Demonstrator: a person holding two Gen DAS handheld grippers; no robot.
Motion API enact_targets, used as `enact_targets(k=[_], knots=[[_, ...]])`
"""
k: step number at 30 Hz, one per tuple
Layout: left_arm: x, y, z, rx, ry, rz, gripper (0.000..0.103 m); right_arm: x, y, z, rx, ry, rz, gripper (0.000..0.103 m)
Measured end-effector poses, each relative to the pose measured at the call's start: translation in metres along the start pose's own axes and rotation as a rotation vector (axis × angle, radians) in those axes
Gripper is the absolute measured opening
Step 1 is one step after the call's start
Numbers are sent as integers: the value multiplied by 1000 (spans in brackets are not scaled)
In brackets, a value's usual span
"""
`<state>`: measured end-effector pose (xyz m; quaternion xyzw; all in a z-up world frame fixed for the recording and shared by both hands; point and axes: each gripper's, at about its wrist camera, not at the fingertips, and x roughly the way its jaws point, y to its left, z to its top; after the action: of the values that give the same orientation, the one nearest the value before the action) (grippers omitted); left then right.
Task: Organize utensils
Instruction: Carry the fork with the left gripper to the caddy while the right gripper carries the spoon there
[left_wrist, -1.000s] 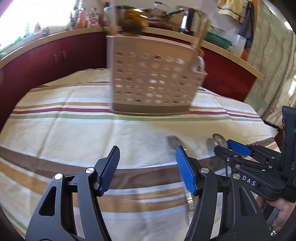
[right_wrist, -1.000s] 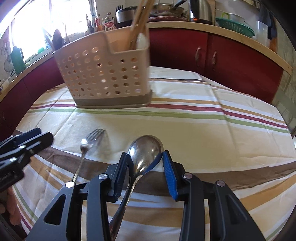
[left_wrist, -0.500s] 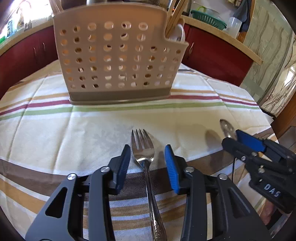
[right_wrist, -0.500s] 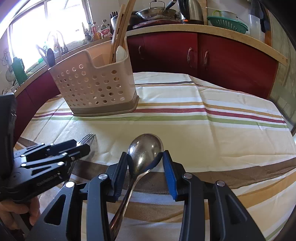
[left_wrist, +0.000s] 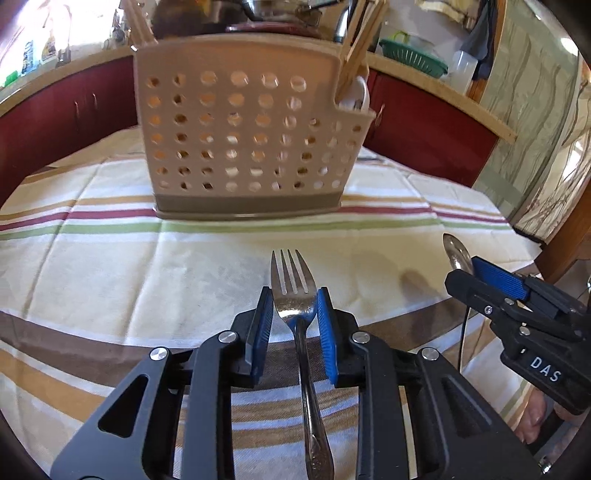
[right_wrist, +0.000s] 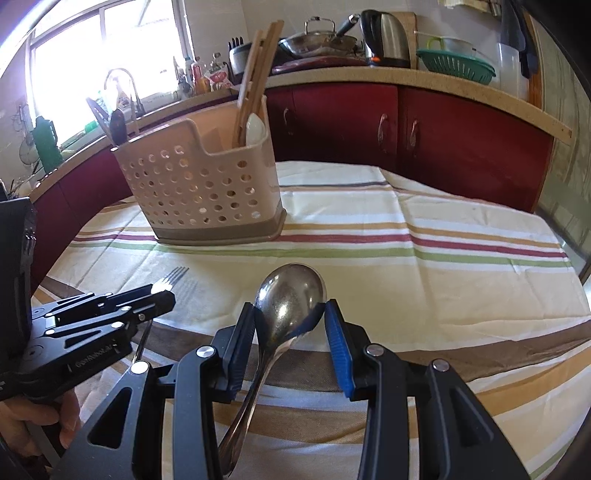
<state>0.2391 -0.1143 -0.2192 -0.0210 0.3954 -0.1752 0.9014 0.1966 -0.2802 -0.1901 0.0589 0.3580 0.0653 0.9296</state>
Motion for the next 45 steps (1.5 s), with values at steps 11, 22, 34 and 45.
enact_targets(k=[11, 22, 34, 45], knots=[[-49, 7, -3, -22, -133, -3, 24, -24, 19, -2, -47, -93, -22, 39], [-74, 12, -13, -30, -189, -8, 24, -45, 31, -9, -70, -163, -37, 39], [-101, 14, -20, -30, -273, 1, 24, -63, 42, -12, -86, -232, -50, 39], [-121, 18, -4, -31, -386, 10, 24, -69, 46, 2, -99, -282, -40, 39]])
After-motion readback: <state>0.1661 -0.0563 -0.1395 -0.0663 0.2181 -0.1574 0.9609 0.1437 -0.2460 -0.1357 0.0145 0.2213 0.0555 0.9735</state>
